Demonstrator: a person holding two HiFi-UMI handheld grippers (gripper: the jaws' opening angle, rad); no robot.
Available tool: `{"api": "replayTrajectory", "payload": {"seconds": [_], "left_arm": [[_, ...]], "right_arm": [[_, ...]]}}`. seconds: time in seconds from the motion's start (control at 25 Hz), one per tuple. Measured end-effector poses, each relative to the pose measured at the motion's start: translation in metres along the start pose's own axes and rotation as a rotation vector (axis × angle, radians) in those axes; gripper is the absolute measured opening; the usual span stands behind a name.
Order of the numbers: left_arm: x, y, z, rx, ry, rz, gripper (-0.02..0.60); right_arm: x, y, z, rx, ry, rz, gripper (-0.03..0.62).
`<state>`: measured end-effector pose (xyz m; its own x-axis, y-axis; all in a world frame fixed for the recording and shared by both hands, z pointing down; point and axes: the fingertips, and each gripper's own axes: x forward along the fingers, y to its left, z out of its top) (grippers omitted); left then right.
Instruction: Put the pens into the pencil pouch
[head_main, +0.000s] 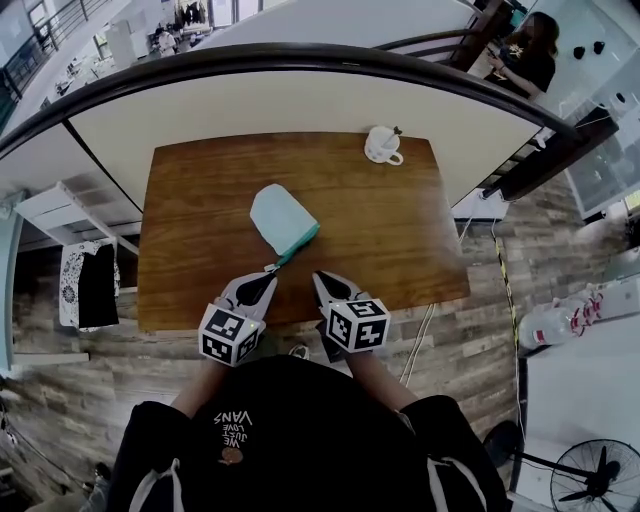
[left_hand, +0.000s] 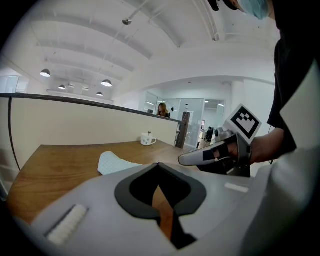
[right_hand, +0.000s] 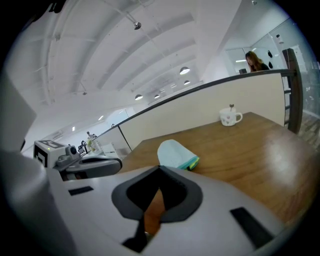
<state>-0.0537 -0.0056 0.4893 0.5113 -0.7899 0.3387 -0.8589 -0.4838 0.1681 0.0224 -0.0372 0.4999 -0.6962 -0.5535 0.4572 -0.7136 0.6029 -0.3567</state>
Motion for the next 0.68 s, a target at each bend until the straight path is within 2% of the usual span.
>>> {"api": "replayTrajectory", "payload": {"seconds": [0.68], "left_arm": [[-0.0061, -0.0024, -0.0063, -0.009, 0.009, -0.004, 0.011]], "right_arm": [[0.0022, 0.0026, -0.0064, 0.009, -0.004, 0.006, 0.012]]}}
